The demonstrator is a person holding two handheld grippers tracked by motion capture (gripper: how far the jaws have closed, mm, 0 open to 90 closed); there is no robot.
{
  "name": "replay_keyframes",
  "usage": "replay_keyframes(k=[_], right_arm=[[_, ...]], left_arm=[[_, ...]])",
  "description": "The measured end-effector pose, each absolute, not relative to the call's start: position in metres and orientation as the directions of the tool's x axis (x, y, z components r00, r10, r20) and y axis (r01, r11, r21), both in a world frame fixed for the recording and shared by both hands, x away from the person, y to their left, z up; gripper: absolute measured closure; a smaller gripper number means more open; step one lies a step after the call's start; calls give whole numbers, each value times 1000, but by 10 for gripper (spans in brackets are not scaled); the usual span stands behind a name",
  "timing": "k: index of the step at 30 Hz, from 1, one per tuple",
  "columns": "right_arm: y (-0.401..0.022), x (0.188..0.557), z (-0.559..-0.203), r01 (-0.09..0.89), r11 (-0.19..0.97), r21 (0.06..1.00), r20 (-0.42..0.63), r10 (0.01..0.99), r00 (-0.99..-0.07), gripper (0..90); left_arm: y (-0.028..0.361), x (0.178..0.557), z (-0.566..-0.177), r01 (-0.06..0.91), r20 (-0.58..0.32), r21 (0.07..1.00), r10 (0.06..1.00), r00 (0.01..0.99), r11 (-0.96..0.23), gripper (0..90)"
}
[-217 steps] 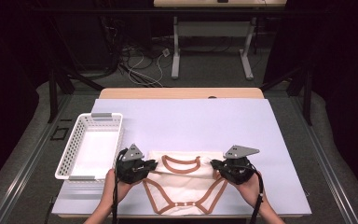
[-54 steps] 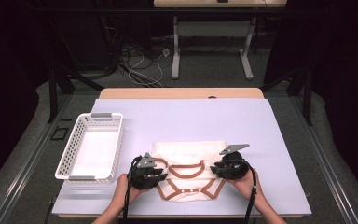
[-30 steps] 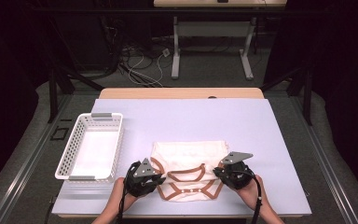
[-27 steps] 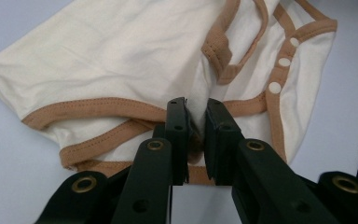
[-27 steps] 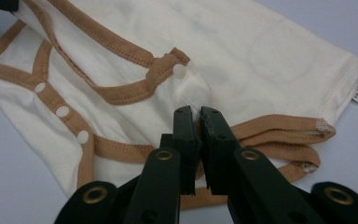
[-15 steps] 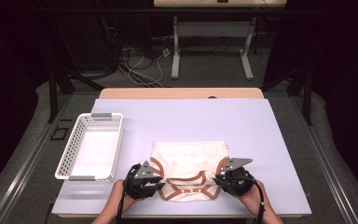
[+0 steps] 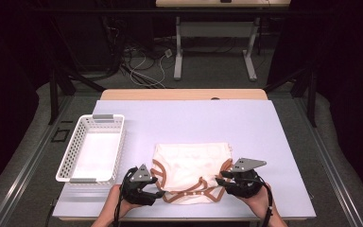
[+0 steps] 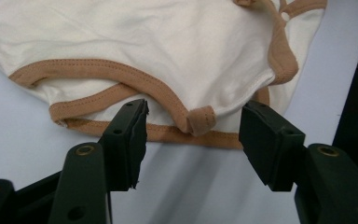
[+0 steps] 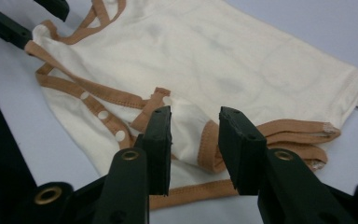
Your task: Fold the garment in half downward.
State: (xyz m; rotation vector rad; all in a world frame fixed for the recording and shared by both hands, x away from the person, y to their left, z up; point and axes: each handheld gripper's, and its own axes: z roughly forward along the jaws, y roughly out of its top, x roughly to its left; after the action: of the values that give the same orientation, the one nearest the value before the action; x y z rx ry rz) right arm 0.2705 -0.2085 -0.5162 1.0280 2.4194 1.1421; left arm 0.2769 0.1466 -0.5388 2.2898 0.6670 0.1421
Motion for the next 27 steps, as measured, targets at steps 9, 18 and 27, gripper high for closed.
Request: replay_keyframes(k=[9,18,27], right_arm=[[-204,286,-526,502,449,739,22,729,-685,814],[-189,307,-538,522,483,703,0,734,-680,829],[-186,308,-546,557,510,656,31,719,-694,827]], left_arm=[[146,276,-530,394,-108,724,471,875,-566,615],[124,276,-550,404,-65,666,490,869,-627,767],[119,273,-554,374,-39,658,466,884,-654,764]])
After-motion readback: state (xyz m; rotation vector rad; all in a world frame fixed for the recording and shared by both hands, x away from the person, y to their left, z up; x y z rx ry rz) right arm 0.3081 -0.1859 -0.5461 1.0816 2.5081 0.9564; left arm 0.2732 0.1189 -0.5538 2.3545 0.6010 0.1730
